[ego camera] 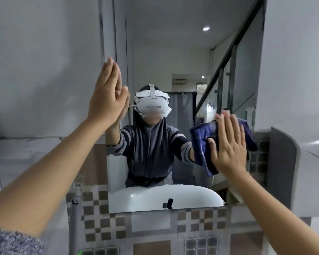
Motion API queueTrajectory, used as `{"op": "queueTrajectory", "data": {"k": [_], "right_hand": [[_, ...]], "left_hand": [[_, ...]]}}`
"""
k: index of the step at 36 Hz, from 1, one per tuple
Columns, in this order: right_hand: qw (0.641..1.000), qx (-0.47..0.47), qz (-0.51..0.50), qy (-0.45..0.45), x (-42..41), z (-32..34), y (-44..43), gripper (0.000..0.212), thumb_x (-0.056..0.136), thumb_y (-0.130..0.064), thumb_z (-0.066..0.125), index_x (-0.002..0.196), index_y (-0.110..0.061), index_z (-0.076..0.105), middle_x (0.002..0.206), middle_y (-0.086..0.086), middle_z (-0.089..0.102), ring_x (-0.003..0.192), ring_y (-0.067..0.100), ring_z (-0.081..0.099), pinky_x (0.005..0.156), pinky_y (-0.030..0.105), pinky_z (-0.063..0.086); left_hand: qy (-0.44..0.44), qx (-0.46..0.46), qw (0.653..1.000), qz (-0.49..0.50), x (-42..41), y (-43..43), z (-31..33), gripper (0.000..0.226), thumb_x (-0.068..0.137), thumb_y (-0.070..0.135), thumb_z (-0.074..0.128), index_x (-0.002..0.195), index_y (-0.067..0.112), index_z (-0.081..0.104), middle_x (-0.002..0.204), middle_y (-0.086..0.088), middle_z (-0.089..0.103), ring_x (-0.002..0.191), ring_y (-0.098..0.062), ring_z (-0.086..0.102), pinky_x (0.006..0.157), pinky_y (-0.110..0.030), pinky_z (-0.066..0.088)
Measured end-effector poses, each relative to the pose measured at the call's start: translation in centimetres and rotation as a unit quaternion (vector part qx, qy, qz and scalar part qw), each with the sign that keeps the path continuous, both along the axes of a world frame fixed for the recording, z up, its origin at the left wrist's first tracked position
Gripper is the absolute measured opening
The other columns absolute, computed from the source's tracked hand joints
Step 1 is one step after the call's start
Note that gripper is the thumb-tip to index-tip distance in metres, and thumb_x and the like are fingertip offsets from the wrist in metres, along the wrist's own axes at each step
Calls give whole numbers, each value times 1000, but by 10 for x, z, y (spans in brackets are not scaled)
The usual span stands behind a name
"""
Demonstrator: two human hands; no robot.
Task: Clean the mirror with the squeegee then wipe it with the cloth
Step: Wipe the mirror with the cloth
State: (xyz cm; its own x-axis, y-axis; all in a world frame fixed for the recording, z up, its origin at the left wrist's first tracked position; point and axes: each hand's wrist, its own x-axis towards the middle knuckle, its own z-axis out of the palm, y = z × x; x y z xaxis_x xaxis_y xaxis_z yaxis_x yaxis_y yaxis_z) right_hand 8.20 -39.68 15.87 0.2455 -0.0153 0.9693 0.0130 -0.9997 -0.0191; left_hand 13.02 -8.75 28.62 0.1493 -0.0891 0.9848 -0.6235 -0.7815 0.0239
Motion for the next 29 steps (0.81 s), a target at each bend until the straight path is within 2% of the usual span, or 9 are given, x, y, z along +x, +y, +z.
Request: {"op": "queueTrajectory", "data": {"k": [3,6,8,10,13,17,22,25,29], "right_hand": [[977,207,34,-31,3,-20,18,66,93,-42,22,147,-5,15,156,12,14,144,23,7,117,30,-5],[917,393,37,-64,7,-35,52,67,93,-43,20,146,-3,17,155,13,17,144,26,12,116,34,0],[892,444,33,-73,9,-39,78,67,93,-42,21,145,-2,19,154,15,19,143,29,15,116,39,4],[894,439,45,-71,11,-40,107,66,93,-41,24,145,-2,19,154,15,19,143,29,14,116,39,4],[934,348,72,-43,13,-38,152,65,94,-39,29,146,-4,16,155,14,16,144,25,8,117,37,0],[981,156,111,16,16,-39,208,63,96,-40,30,147,-4,17,155,11,11,144,21,3,118,37,-2],[981,-151,110,58,21,-67,230,57,98,-36,30,145,-5,25,154,11,21,143,20,14,116,39,15],[946,-304,93,62,22,-72,201,60,97,-38,32,146,-5,24,154,9,21,144,18,15,116,37,17],[920,-386,50,58,16,-64,137,62,96,-43,32,146,-7,24,154,7,24,142,17,20,114,37,19]], "left_hand": [[5,6,1000,-3,-7,-2,-3,59,93,28,36,144,3,19,155,-11,13,143,-22,8,114,-20,5],[16,20,1000,-11,-18,-2,-6,55,92,17,46,139,-6,27,150,-22,20,140,-32,17,114,-38,15],[25,21,999,-12,-23,-1,-7,54,91,15,48,137,-7,30,150,-22,21,139,-33,18,114,-41,17],[29,29,999,-12,-25,1,-9,54,91,15,50,136,-7,31,149,-22,22,139,-33,18,114,-43,19],[34,39,999,-13,-21,5,-15,59,92,21,48,141,-1,25,153,-16,15,142,-26,12,115,-35,17],[32,55,998,-11,-17,10,-31,65,93,30,45,145,7,16,156,-7,7,142,-14,3,112,-13,11],[34,82,996,-9,-21,17,-39,65,93,22,51,145,7,15,156,-7,5,142,-12,2,104,-1,5],[34,88,996,-6,-20,18,-39,64,93,23,50,145,7,16,156,-8,6,142,-14,3,108,-5,9],[30,68,997,-6,-15,13,-43,61,93,28,41,145,7,16,156,-9,8,143,-17,5,113,-31,27]]}}
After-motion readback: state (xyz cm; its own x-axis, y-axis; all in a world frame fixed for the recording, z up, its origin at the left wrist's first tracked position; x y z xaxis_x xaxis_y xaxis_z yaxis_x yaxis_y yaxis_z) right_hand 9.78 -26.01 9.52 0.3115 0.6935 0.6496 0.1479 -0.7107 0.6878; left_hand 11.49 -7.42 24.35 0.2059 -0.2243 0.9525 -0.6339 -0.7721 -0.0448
